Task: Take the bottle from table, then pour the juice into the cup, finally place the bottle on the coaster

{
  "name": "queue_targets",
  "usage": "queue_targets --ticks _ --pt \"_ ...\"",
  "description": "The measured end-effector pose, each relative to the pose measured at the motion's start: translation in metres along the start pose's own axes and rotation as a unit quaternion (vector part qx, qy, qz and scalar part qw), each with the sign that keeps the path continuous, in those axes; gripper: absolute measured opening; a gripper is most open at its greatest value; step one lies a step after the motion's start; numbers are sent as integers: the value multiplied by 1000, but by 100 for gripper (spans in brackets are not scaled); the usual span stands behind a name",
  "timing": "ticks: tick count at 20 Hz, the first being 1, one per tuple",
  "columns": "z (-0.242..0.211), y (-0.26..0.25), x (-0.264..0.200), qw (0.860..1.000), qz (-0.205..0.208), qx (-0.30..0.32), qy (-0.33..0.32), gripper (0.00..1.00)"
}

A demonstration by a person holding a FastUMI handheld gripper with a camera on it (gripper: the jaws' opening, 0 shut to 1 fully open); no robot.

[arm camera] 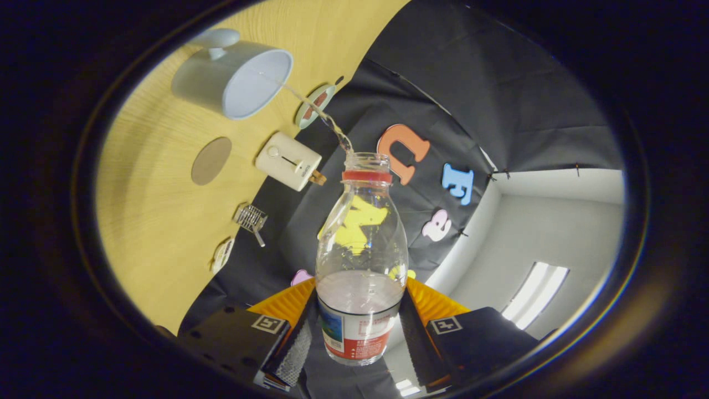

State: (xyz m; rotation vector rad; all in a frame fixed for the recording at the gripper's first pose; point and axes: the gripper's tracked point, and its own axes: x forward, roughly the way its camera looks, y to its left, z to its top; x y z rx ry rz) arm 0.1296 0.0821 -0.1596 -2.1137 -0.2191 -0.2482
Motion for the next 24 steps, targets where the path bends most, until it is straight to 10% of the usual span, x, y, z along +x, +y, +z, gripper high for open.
queue_targets --ticks 24 --pt "18 -5 3 999 -18 -38 -10 81"
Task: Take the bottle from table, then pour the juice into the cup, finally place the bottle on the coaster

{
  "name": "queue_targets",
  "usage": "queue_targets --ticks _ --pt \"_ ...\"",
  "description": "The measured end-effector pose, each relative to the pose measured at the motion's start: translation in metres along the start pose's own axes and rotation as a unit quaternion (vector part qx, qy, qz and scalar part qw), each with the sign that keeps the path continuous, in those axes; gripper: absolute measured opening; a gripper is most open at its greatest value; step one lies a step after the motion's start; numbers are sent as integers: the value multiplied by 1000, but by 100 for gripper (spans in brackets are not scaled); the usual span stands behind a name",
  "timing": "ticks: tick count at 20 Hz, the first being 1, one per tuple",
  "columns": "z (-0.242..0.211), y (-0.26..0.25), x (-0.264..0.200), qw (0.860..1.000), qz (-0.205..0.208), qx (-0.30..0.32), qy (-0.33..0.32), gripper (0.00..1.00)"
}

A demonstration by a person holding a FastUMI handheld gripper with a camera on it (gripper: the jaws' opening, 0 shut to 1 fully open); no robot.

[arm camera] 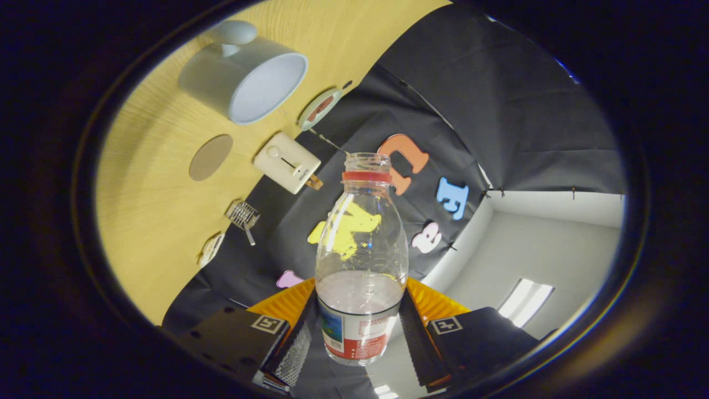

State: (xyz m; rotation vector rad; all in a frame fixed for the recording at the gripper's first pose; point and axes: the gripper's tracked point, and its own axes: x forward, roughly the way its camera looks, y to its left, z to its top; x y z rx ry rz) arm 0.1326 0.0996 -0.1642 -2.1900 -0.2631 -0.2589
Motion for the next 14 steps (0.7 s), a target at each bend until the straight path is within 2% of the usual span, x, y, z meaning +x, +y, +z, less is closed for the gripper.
queue_targets --ticks 5,10,14 --pt "2 -1 -1 1000 -3 24 2 81" --pt "-10 -1 6 995 9 97 38 80" --pt "-13 -9 4 986 -6 158 54 81"
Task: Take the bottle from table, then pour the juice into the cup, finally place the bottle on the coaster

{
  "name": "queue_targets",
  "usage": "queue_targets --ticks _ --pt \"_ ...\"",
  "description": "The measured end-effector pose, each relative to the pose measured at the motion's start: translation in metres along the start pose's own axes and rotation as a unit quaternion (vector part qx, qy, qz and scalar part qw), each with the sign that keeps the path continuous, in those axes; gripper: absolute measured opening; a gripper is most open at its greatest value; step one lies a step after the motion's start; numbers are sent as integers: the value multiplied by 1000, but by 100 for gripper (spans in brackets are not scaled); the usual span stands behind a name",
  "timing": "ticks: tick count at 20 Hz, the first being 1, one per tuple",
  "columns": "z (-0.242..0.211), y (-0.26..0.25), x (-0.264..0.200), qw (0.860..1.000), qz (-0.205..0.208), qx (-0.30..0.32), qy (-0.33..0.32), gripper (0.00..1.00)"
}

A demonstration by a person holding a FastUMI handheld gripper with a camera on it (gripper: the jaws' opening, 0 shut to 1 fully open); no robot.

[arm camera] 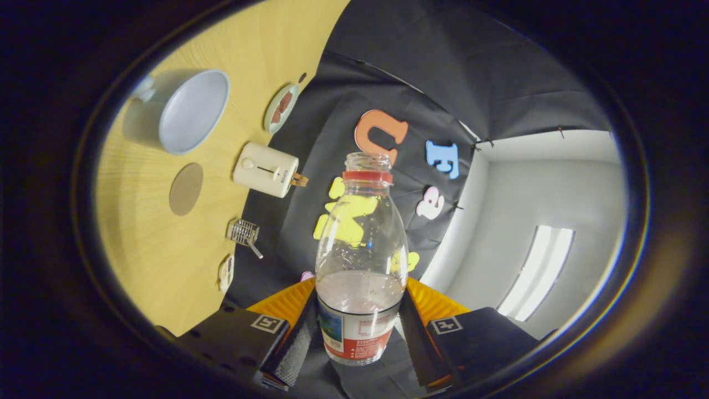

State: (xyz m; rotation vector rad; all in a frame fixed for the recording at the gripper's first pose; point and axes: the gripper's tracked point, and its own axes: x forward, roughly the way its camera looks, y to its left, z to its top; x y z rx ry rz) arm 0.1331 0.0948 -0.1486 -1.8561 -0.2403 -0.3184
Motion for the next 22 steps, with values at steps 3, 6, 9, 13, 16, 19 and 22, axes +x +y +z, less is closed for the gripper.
queue_targets --ticks 3,6,9,13,16,19,22 --pt "0 1 2 998 13 66 19 81" --pt "8 -8 1 987 13 155 35 81" --pt "8 -13 0 975 4 218 51 81" --pt "7 8 4 939 44 330 82 81" --pt "6 23 10 894 89 427 103 81" --pt "8 39 16 843 123 512 108 82" --pt "8 61 29 788 150 587 114 82"
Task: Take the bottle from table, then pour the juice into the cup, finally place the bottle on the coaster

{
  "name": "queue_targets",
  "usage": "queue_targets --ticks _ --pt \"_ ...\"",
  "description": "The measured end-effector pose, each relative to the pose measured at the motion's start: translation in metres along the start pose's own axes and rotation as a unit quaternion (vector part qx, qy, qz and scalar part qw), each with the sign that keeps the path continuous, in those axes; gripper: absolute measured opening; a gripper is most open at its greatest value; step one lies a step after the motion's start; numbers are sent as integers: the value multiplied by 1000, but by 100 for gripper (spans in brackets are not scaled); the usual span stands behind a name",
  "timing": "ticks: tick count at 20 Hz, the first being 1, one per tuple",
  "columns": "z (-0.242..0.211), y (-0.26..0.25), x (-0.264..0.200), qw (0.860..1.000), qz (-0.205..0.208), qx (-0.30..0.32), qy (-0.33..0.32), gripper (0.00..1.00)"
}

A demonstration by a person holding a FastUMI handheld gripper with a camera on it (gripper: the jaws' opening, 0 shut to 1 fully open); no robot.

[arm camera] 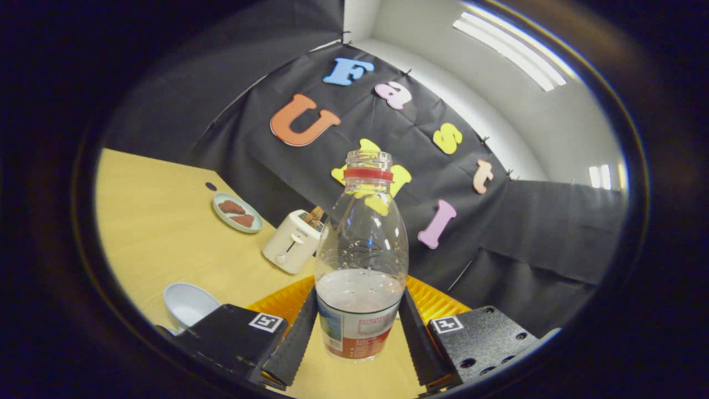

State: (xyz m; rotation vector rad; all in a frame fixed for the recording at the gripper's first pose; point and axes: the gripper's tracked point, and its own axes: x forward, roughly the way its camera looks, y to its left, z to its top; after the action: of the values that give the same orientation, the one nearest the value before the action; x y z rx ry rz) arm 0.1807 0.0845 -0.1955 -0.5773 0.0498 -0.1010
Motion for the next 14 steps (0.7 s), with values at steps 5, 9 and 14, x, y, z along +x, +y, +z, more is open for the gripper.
queue_targets --ticks 5,9,14 --pt "-16 1 32 994 22 108 4 83" --pt "-18 14 65 984 46 171 -16 83" --pt "-35 28 94 968 49 247 0 83"
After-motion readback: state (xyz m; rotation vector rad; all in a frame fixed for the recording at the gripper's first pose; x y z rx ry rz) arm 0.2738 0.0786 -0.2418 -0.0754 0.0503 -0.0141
